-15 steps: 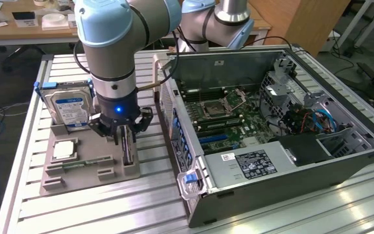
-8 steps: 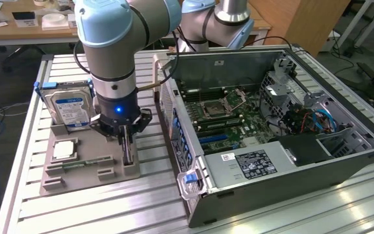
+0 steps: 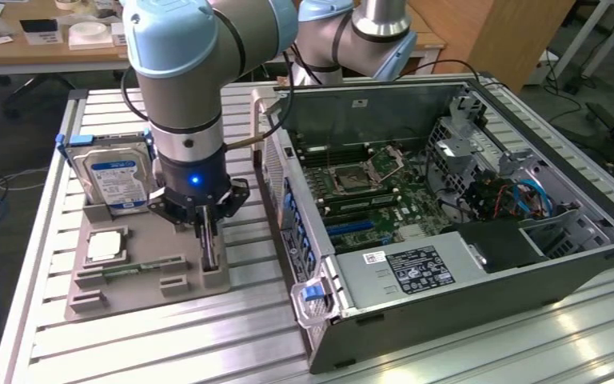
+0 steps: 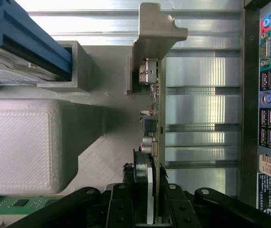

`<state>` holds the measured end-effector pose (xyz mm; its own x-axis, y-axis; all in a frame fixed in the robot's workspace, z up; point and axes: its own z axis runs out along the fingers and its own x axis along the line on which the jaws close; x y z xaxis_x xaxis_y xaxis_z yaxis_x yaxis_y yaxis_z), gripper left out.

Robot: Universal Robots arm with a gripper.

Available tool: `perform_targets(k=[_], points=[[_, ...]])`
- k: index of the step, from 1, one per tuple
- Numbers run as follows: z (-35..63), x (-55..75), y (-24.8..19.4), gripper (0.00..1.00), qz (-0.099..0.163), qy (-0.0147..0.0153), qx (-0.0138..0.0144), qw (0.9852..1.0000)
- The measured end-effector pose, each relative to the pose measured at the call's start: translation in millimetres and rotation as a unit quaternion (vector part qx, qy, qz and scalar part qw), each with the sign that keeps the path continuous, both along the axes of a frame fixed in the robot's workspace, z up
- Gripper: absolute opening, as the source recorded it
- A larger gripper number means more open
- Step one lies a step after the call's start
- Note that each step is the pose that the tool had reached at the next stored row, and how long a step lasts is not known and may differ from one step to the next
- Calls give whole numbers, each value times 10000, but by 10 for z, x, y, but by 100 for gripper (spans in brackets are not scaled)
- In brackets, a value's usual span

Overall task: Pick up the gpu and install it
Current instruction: 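Pick up the gpu and move the gpu toward the slot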

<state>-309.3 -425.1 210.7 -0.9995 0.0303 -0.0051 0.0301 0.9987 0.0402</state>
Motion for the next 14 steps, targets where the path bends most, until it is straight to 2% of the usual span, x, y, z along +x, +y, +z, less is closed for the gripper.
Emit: perform_targets(k=[11, 14], points=[[-1, 1, 0, 28, 0, -1, 4, 10000], [30, 1, 1, 28, 0, -3, 8, 10000]])
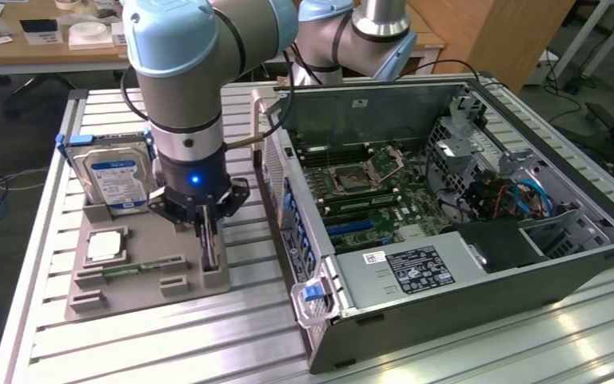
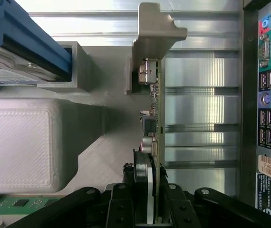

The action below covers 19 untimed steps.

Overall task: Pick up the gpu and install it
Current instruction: 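Pick up the gpu and move the gpu toward the slot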

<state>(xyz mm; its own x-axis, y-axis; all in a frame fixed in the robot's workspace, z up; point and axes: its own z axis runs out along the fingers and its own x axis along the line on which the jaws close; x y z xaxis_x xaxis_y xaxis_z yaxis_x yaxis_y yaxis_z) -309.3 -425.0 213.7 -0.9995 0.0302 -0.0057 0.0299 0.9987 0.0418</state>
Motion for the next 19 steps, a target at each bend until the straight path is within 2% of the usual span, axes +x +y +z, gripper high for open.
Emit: perform_targets(k=[5, 19], points=[[121, -1, 0, 28, 0, 2, -1, 10000], [549, -1, 0, 28, -1, 2, -2, 10000]])
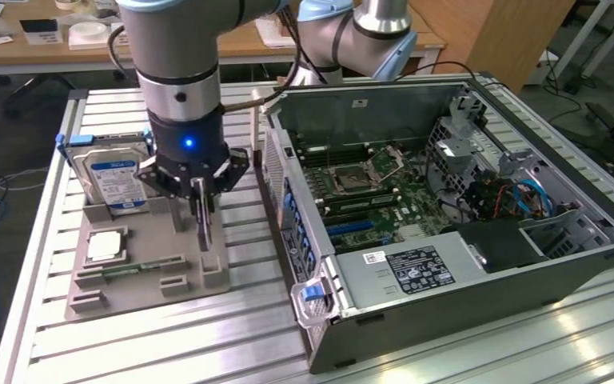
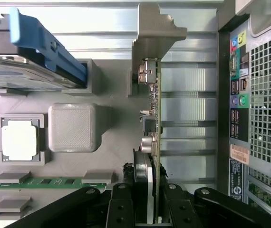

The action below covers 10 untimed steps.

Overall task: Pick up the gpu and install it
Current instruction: 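Pick up the gpu and move the gpu toward the slot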

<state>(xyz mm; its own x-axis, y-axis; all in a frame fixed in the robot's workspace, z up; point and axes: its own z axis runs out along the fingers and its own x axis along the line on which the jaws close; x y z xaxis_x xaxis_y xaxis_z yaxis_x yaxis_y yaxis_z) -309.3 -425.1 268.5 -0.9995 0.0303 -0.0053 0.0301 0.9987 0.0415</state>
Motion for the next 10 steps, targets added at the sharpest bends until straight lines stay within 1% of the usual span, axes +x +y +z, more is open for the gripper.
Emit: perform_targets(k=[10], points=[[364, 0, 0, 28, 0, 0, 0, 10000]])
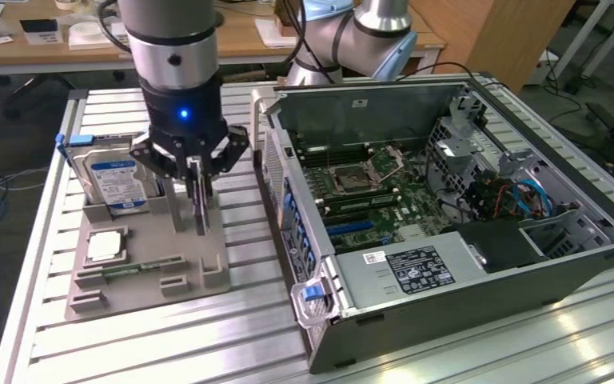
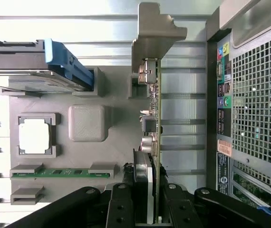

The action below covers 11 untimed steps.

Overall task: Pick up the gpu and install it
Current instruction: 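Pick up the gpu and move the gpu toward the slot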

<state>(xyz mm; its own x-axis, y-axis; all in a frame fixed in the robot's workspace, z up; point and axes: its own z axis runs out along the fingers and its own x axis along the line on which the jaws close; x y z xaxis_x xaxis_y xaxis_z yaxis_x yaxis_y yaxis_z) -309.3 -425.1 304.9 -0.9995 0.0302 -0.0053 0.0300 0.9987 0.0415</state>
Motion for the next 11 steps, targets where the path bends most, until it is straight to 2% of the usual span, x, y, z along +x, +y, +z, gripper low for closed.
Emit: perform_targets(k=[11], points=[[418, 0, 0, 28, 0, 0, 0, 10000]])
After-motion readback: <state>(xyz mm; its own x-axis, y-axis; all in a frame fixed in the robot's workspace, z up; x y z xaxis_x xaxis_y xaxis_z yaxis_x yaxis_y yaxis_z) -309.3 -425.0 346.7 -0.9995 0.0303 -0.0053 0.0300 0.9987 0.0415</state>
